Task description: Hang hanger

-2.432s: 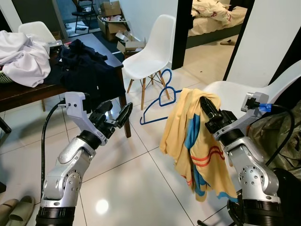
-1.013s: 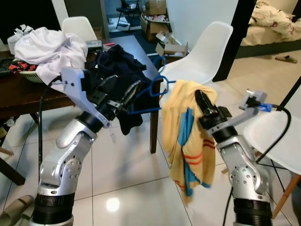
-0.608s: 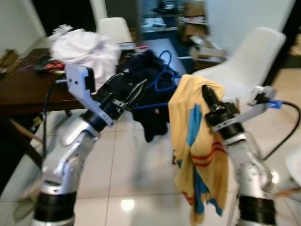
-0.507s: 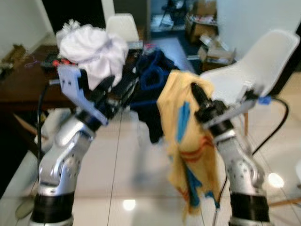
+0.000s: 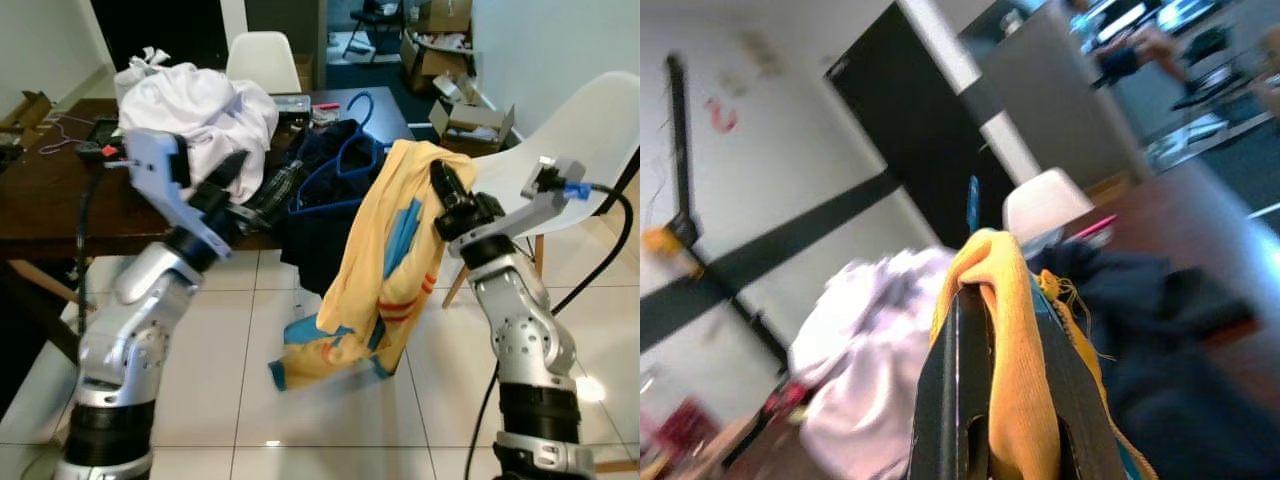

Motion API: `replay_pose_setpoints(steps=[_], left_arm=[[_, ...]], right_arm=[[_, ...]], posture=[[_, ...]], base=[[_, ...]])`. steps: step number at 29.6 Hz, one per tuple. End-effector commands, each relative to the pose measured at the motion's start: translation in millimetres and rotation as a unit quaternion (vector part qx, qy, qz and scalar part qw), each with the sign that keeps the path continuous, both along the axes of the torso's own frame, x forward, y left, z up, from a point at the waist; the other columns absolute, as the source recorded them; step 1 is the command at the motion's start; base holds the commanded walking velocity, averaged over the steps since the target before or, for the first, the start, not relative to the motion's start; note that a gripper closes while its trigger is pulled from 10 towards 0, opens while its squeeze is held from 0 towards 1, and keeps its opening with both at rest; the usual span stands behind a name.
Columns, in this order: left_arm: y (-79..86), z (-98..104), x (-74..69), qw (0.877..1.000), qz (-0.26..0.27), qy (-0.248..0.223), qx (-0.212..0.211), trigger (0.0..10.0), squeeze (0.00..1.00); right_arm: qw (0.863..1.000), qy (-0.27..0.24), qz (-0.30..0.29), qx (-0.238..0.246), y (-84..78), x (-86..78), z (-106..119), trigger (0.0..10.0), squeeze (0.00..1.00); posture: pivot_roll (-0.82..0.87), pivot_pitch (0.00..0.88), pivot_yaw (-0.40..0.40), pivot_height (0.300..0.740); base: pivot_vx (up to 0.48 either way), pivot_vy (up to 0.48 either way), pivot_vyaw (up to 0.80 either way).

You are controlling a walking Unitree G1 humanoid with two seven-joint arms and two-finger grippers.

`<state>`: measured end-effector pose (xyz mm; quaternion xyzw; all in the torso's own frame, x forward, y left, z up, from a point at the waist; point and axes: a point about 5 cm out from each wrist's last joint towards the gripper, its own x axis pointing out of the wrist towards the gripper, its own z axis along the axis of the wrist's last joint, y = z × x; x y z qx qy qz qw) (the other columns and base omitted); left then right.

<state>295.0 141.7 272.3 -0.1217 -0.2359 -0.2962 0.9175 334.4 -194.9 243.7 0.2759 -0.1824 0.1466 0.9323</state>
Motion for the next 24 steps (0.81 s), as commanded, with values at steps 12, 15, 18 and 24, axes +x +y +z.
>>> replay_pose_setpoints(steps=[12,15,18,24], left_arm=[[-13.2,7,-2.5,1.000,-0.025,-0.005,0.004,10.0,0.00],[-14.0,7,-2.0,1.000,-0.027,-0.004,0.003,10.0,0.00],[-15.1,6,-1.7,1.000,-0.030,-0.003,0.002,10.0,0.00],[-15.1,4,-1.8,0.999,-0.033,-0.001,0.001,10.0,0.00]], right_arm=[[0.992,-0.090,-0.041,0.079,-38.4,8.9,62,10.0,0.00],[0.990,-0.102,-0.034,0.093,-38.8,10.6,69,10.0,0.00],[0.988,-0.115,-0.021,0.103,-37.5,12.0,76,10.0,0.00],[0.988,-0.133,0.031,0.076,-9.3,18.2,88,10.0,0.00]], posture=[[0.01,0.032,0.026,0.740],[0.01,0.030,0.026,0.740],[0.01,0.030,0.025,0.740],[0.02,0.028,0.019,0.740]], base=[[0.480,0.000,-0.79],[0.480,0.000,-0.80],[0.480,0.000,-0.80],[0.480,0.000,-0.13]])
